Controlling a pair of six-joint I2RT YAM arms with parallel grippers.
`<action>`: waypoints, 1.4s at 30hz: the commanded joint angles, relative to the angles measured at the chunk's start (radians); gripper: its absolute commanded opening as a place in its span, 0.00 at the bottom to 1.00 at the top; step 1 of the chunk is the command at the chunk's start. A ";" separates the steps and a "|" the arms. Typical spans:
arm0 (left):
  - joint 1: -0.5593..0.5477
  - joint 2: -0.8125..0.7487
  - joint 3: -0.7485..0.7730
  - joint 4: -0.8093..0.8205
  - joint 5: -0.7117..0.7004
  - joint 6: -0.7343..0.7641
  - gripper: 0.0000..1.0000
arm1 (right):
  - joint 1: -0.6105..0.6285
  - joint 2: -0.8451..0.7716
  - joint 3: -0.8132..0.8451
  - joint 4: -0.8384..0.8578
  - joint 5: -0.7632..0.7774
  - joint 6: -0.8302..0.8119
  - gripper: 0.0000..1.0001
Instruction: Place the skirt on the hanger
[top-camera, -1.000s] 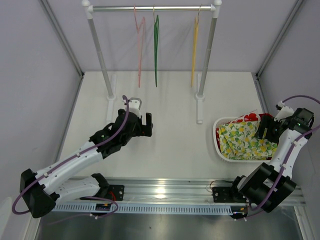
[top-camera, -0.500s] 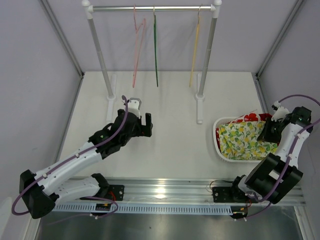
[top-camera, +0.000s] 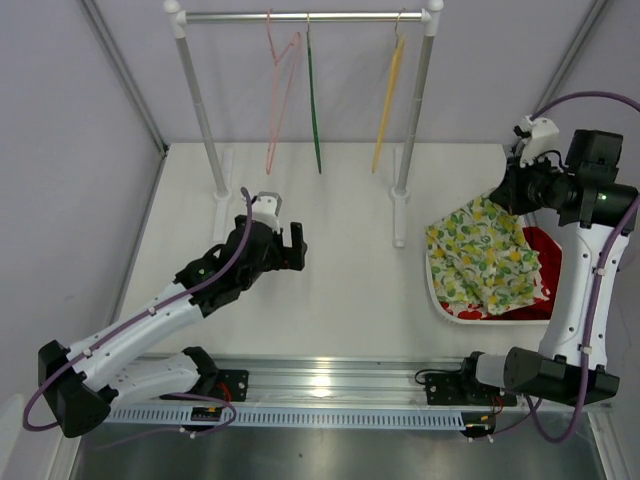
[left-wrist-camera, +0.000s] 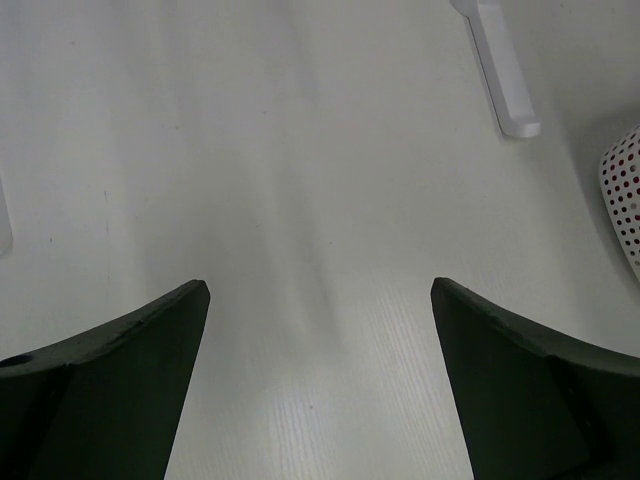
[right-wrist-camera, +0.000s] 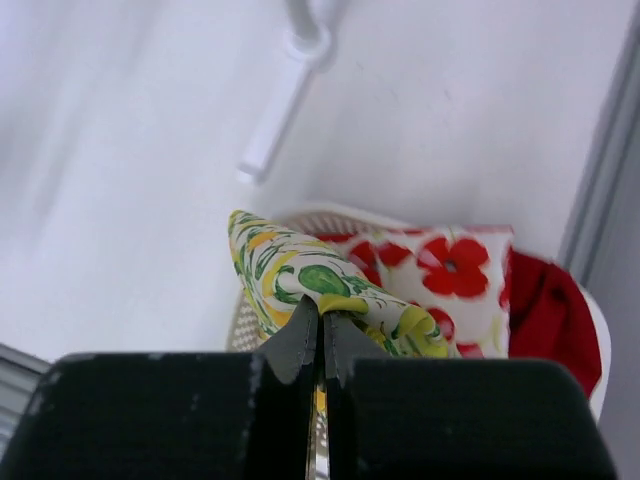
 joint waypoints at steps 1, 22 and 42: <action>-0.004 -0.015 0.057 0.024 0.007 -0.015 0.99 | 0.129 -0.003 0.124 -0.054 -0.045 0.025 0.00; -0.004 -0.027 0.090 0.062 0.029 -0.007 0.92 | 0.489 0.058 0.408 0.179 -0.229 0.193 0.00; 0.005 -0.075 0.060 -0.053 -0.063 -0.044 0.92 | 0.908 0.074 -0.016 0.353 0.125 0.117 0.00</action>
